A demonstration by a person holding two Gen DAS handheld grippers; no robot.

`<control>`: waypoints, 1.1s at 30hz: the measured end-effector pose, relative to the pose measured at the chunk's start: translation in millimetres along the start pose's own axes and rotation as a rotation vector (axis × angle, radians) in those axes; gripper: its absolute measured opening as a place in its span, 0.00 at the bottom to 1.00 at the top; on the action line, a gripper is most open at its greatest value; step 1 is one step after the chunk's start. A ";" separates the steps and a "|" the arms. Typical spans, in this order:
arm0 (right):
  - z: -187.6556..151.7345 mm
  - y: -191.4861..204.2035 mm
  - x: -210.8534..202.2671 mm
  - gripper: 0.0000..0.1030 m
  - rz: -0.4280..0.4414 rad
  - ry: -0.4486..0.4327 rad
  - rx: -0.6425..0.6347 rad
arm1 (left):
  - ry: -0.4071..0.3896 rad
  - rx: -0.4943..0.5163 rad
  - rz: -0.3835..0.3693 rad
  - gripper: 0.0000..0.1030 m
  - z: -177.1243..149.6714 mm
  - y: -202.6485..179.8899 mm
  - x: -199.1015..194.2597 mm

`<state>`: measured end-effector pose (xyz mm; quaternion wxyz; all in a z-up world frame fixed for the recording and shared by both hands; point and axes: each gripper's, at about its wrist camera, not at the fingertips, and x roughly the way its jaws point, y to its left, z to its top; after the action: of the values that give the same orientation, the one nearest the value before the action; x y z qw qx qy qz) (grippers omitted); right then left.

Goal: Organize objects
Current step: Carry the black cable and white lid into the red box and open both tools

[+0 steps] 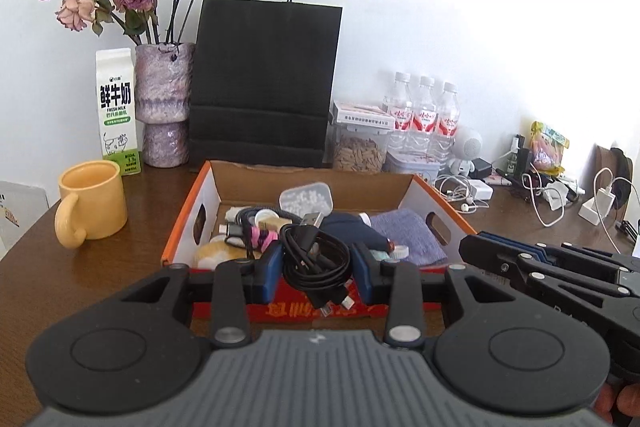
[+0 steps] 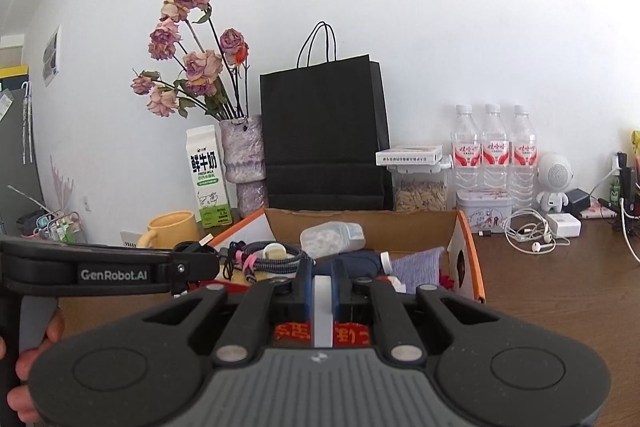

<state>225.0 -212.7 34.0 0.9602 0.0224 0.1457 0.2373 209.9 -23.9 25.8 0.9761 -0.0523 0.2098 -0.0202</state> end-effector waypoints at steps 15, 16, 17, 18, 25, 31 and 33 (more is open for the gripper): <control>34.6 -19.4 98.8 0.08 -0.017 0.009 -0.051 | -0.020 -0.044 0.042 0.36 46.5 18.2 87.6; 34.9 -21.0 105.1 0.08 -0.018 0.012 -0.053 | -0.021 -0.039 0.046 0.36 47.9 18.8 93.8; 34.8 -23.1 111.1 0.08 -0.020 0.016 -0.056 | -0.022 -0.034 0.048 0.36 49.1 19.4 99.0; 34.7 -25.0 117.0 0.08 -0.023 0.021 -0.059 | -0.023 -0.030 0.050 0.36 50.3 20.2 103.4; 30.5 -43.1 147.2 0.14 -0.057 0.071 -0.052 | -0.024 -0.037 0.076 0.57 55.9 34.7 132.6; 23.9 -49.7 155.6 0.91 -0.091 0.105 -0.053 | -0.045 -0.062 0.118 1.00 55.3 43.9 136.3; 23.9 -49.8 154.5 0.95 -0.096 0.109 -0.047 | -0.040 -0.067 0.117 1.00 54.8 44.6 136.7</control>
<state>384.8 -184.8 9.7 0.9613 -0.0203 0.1930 0.1955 357.9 17.1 14.9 0.9773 -0.0729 0.1936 0.0450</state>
